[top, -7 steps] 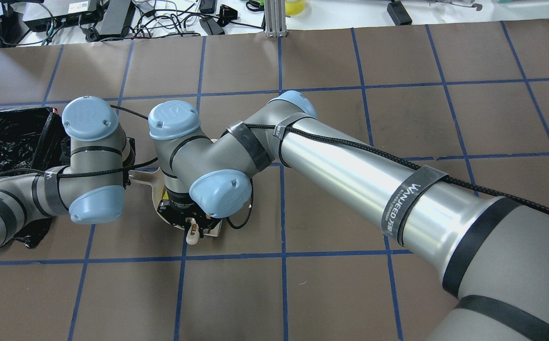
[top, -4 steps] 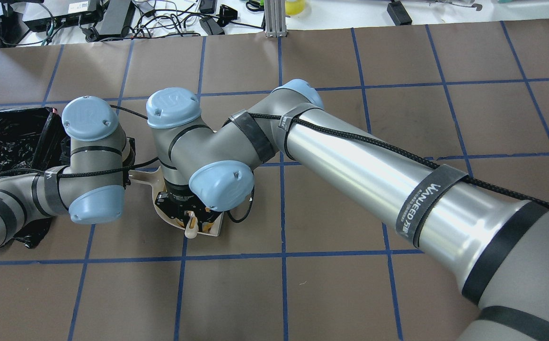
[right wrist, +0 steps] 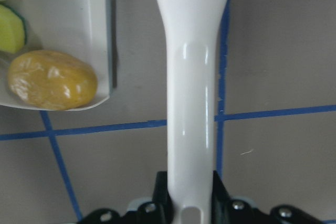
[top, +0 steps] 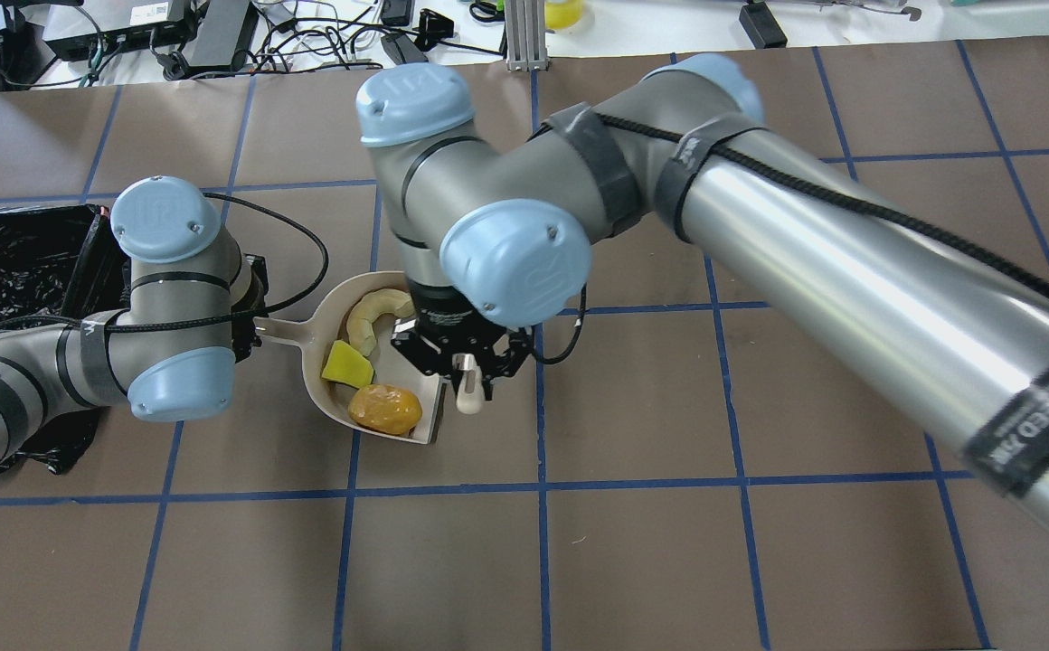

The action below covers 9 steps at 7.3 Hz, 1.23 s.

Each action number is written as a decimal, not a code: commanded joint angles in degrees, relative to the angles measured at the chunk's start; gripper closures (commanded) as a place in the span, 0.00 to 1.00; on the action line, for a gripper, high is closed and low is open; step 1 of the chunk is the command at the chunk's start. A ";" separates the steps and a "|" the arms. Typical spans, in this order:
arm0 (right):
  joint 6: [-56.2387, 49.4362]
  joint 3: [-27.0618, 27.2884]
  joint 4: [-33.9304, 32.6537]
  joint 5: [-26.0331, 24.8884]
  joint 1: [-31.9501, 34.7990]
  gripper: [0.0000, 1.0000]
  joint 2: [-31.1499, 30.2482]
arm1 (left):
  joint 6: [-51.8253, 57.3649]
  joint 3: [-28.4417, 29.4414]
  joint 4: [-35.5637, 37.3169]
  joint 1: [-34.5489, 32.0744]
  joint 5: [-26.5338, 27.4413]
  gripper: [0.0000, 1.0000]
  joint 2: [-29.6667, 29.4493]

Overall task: Sweep and dump trash into bin
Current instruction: 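Lift the dustpan over the bin with left gripper while right withdraws brush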

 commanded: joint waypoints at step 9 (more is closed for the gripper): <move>-42.98 3.30 -10.33 -18.87 -39.62 0.96 2.16 | -4.73 24.21 -36.73 9.80 -12.70 1.00 1.50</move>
